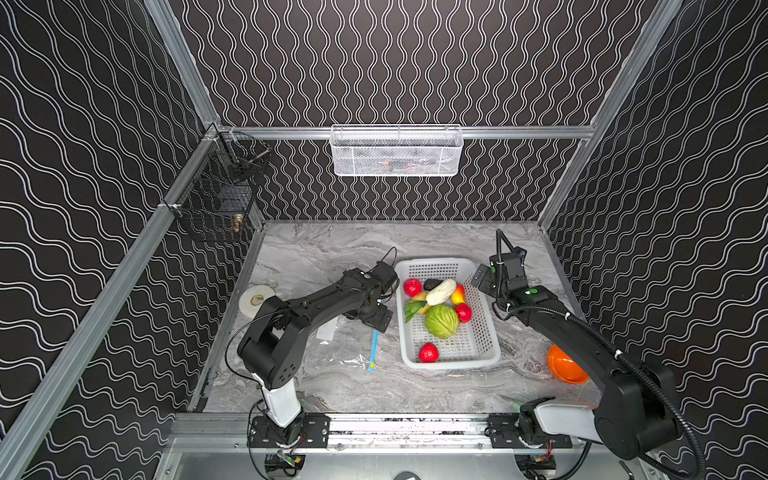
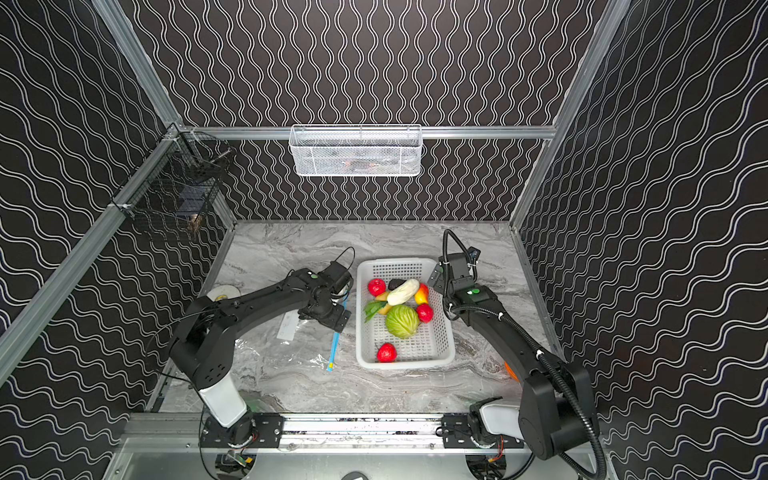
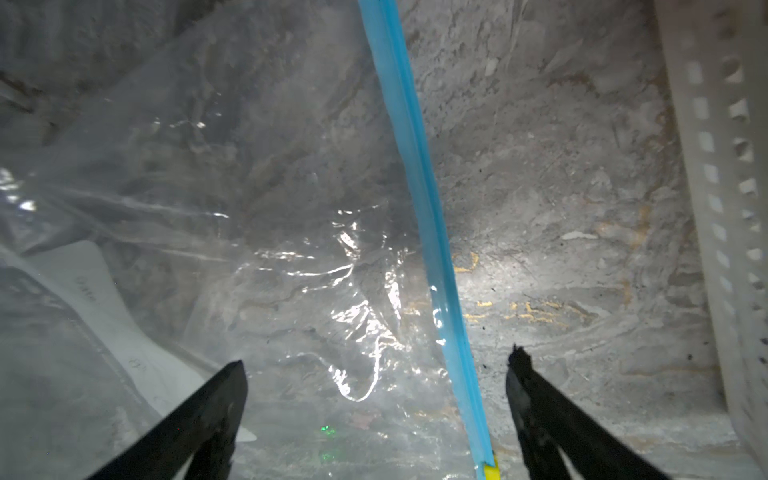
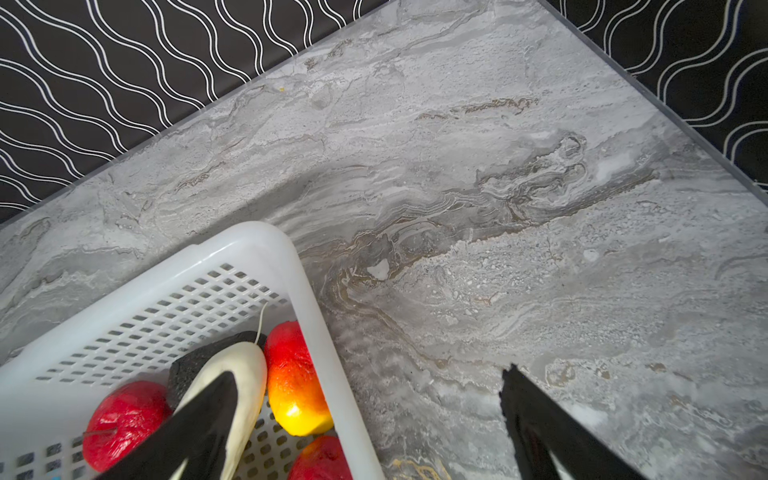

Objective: Place the food in the zip-top bag and seal the zipper
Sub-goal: 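Pinch the bag's blue zipper with the left gripper while the right moves to the basket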

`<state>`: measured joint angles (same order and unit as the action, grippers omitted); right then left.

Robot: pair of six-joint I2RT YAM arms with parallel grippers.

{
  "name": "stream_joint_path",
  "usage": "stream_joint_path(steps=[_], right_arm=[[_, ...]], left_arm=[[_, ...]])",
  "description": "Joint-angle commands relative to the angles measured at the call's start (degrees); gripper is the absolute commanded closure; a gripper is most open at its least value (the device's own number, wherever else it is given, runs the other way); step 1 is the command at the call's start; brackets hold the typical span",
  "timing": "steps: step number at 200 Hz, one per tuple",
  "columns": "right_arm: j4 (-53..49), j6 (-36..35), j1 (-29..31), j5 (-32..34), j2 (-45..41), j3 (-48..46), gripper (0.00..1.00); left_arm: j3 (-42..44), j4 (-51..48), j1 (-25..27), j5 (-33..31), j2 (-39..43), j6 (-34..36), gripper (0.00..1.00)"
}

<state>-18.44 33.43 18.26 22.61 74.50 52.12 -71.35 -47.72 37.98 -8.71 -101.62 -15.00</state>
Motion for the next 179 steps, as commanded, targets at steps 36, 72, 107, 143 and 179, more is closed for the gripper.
stream_joint_path(steps=[36, 72, 107, 143, 179], right_arm=[[1.22, 0.02, 0.09, 0.33, -0.96, -1.32, 0.01], [0.77, -0.10, 0.03, 0.42, -1.44, -1.58, 0.01], [1.21, -0.20, 0.02, 0.77, -2.20, -2.37, 0.01], [1.46, -0.05, 0.02, 0.42, -1.84, -2.46, 0.01], [1.61, -0.33, 0.02, 0.42, -1.55, -2.20, 0.01]], left_arm=[[-0.75, -0.38, 0.89, -0.50, -3.01, -2.37, 0.02], [-1.42, -0.53, 1.40, -1.57, -5.10, -2.78, 0.07], [-2.52, -1.48, 1.42, -2.11, -6.63, -2.85, 0.22], [-2.31, -1.19, 1.51, -2.04, -6.83, -2.84, 0.40], [-2.36, -0.98, 1.49, -3.57, -7.45, -2.40, 0.52]])
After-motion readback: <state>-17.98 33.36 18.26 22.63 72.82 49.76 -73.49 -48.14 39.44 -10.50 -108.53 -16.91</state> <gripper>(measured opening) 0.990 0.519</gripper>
